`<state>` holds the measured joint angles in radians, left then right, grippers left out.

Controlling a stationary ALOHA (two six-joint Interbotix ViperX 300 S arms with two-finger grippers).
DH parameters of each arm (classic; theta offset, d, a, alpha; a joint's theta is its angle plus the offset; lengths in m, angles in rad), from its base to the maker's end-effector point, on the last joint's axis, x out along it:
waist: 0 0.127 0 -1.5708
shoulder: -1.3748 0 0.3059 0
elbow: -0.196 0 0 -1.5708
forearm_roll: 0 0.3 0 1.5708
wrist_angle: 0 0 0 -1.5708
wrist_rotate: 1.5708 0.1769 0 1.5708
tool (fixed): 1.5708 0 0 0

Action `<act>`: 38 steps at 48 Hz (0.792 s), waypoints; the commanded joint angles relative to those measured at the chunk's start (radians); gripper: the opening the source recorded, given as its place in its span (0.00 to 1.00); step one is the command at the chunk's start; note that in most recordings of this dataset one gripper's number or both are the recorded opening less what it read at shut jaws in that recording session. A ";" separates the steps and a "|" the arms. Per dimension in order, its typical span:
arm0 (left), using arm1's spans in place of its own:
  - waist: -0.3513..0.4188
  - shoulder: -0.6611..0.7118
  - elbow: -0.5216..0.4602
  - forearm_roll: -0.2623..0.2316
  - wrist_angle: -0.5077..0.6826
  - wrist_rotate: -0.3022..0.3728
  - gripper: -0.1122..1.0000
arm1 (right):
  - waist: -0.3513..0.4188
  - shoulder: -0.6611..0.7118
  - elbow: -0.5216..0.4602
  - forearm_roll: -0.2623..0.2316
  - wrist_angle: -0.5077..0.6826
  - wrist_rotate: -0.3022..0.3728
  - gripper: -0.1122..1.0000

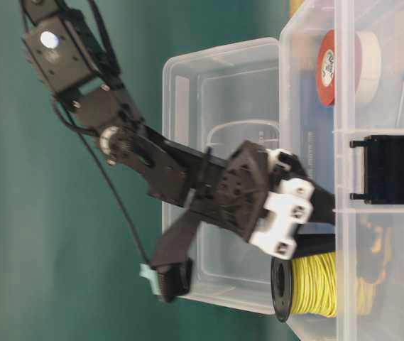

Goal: Pick the screwdriver from the toolbox among several items.
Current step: 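Close the right gripper on the screwdriver handle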

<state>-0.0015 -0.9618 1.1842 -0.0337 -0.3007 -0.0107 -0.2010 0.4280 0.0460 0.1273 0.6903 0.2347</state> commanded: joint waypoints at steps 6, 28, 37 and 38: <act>-0.002 0.002 -0.021 -0.002 -0.011 0.000 0.10 | 0.006 0.035 -0.054 0.006 -0.006 -0.009 0.69; -0.002 -0.006 -0.021 -0.002 -0.005 -0.002 0.10 | 0.006 -0.040 -0.054 0.003 0.049 -0.011 0.37; -0.002 -0.006 -0.021 -0.003 -0.003 -0.002 0.10 | 0.008 -0.187 -0.051 0.002 0.138 0.002 0.37; -0.002 -0.006 -0.021 -0.003 -0.003 -0.002 0.10 | 0.009 -0.212 -0.051 0.002 0.158 0.005 0.37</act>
<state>-0.0031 -0.9725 1.1842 -0.0337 -0.2991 -0.0123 -0.1979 0.3267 0.0061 0.1289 0.8099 0.2332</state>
